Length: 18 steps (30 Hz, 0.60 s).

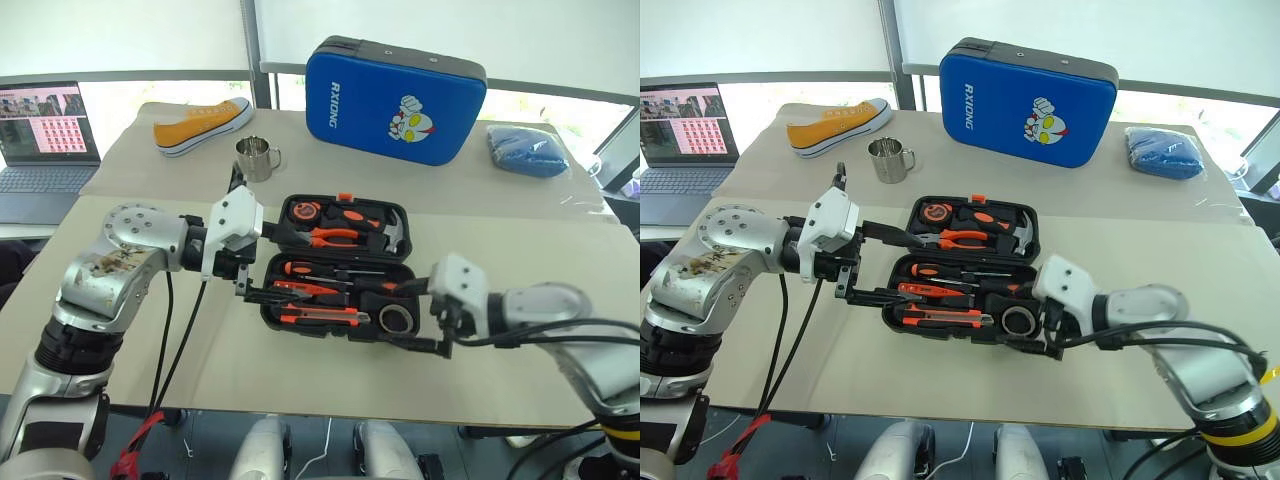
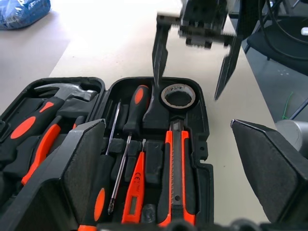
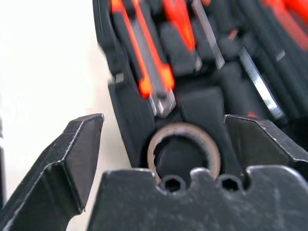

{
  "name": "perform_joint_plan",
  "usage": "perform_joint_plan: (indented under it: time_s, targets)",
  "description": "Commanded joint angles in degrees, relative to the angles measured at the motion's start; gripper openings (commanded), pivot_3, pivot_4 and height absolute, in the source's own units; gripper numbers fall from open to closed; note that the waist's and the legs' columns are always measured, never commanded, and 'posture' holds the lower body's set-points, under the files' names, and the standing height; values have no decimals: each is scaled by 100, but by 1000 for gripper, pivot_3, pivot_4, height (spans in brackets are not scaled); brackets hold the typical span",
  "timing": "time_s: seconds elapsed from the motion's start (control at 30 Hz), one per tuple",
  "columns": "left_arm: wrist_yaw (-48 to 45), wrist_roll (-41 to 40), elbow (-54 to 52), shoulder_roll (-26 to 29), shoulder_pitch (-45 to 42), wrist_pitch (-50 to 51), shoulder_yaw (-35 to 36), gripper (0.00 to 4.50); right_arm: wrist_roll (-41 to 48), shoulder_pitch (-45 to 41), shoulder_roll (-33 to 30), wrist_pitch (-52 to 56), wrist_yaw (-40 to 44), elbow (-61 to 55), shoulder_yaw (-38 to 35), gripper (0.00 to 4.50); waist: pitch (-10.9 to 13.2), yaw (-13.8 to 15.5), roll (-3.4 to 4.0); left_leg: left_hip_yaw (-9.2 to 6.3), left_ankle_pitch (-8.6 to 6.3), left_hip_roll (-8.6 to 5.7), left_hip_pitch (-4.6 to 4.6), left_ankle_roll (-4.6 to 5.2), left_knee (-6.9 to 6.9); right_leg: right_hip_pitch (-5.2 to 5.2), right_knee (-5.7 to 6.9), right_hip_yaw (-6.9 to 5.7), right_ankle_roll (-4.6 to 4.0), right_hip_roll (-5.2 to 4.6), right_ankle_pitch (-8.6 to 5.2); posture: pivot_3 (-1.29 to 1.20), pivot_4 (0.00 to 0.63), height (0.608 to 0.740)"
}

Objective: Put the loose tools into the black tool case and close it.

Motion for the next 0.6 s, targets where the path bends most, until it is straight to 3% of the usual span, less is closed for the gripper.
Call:
perform_joint_plan:
  time_s: [0.03, 0.07, 0.1, 0.17, 0.27, 0.3, 0.33, 0.43, 0.5, 0.6]
  targets:
    - [592, 447, 668, 137, 415, -176, 385, 4500, 323, 7, 179, 246, -316, 488, -802, 4492, 0, 0, 0, 0, 0, -1, 1, 0, -1, 0, 0, 0, 0, 0, 0, 0, 150, 739]
    - [751, 521, 840, 141, 521, -199, 480, 4500, 313, 32, 244, 253, -424, 680, -912, 3965, 0, -13, 0, 0, 0, 0, 4, 0, -2, 3, -1, 0, 0, 0, 0, 0, 150, 739]
    - [919, 620, 1087, 138, 641, -274, 583, 4074, 182, 102, 267, 123, -506, 920, -963, 3600, 0, -23, 0, 2, 0, 0, 8, 0, -3, 5, 0, 2, -1, 0, 0, 0, 150, 739]
    - [1080, 756, 1431, 136, 796, -359, 662, 3669, -37, 204, 260, -143, -564, 1227, -951, 2973, 0, -24, 0, 2, 0, 0, 4, 0, -4, -1, 2, 1, -1, 0, 0, 0, 150, 739]
    - [1318, 1398, 2056, 155, 1070, -1041, 440, 2515, -383, 85, 409, -552, -761, 1897, -843, 1959, 0, -22, 0, 5, 0, -2, -1, 0, -4, -8, 1, 2, -1, -2, 0, 0, 150, 739]
    - [1349, 1508, 2174, 140, 1098, -1175, 401, 2320, -448, 37, 456, -640, -786, 2035, -814, 1740, 0, -19, 0, 7, 0, -3, -1, 0, -4, -8, 1, 2, -1, -3, 0, 0, 150, 739]
    - [1405, 1539, 2252, 64, 1077, -1174, 388, 1771, -530, -30, 513, -737, -796, 2218, -740, 1282, 0, -15, 0, 7, 0, -2, -1, 0, -4, -7, 1, 2, -1, -3, 1, 0, 150, 739]
    - [1529, 1587, 2346, -177, 1003, -1159, 346, 679, -768, -163, 631, -1036, -729, 2611, -481, 224, 0, -1, 0, 7, 0, -1, -1, 0, -3, -7, 2, 2, -1, -4, 1, 0, 150, 739]
    - [1581, 1665, 2294, -404, 984, -1097, 175, 24, -960, -302, 764, -1263, -670, 2846, -189, 0, 0, -2, 1, 7, 0, -1, -3, 0, -4, -8, 2, 2, -1, -4, 1, 0, 150, 739]
    - [1648, 1929, 2348, -683, 859, -1165, -142, 24, -1320, -588, 972, -1538, -678, 3243, 265, 0, 0, -11, 1, 8, 0, -3, -3, 0, -3, -8, 4, 2, -1, -4, 1, 0, 150, 739]
